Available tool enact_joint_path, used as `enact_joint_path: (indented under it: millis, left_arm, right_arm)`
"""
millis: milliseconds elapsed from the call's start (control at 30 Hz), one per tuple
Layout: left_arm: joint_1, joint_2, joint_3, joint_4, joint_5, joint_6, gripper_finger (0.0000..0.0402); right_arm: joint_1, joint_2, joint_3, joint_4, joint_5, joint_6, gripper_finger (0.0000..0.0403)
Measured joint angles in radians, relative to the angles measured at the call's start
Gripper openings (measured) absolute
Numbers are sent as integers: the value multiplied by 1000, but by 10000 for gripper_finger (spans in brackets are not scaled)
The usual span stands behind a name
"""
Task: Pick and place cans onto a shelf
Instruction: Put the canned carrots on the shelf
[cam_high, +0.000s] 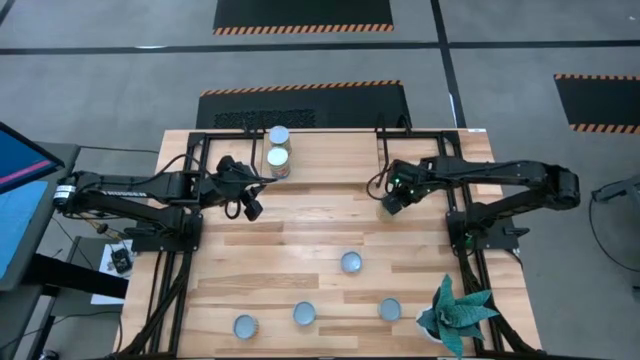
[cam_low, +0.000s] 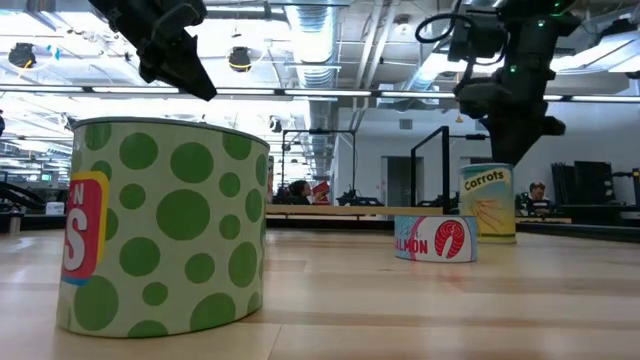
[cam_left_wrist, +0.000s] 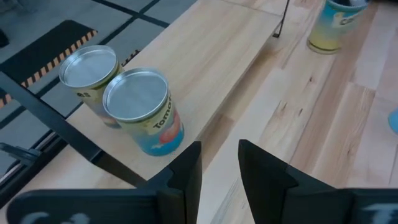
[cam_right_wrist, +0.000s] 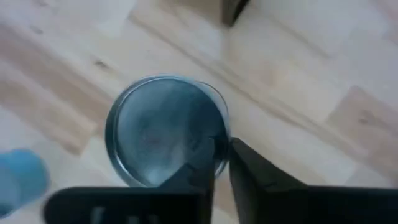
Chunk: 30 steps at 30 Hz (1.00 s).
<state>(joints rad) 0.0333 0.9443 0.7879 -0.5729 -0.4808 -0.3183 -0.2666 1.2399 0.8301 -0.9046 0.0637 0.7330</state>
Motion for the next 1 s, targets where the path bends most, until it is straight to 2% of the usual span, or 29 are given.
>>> enact_joint_path:
  millis: [133,433,633,767,1000]
  left_arm:
    - [0,0,0,-13,0,0,96]
    - [0,0,0,-14,2,-1,96]
    - [0,0,0,-14,3,-2,96]
    - [0,0,0,-13,3,-5,96]
    - [0,0,0,-12,3,-6,96]
  right_arm:
    - [-6,2,0,37,-47,-1,10]
    - [11,8,45,64,-80,-49,4]
    - [45,6,149,70,-150,-111,2]
    - [66,32,244,72,-157,-153,1]
    - [28,175,476,76,-144,-345,1]
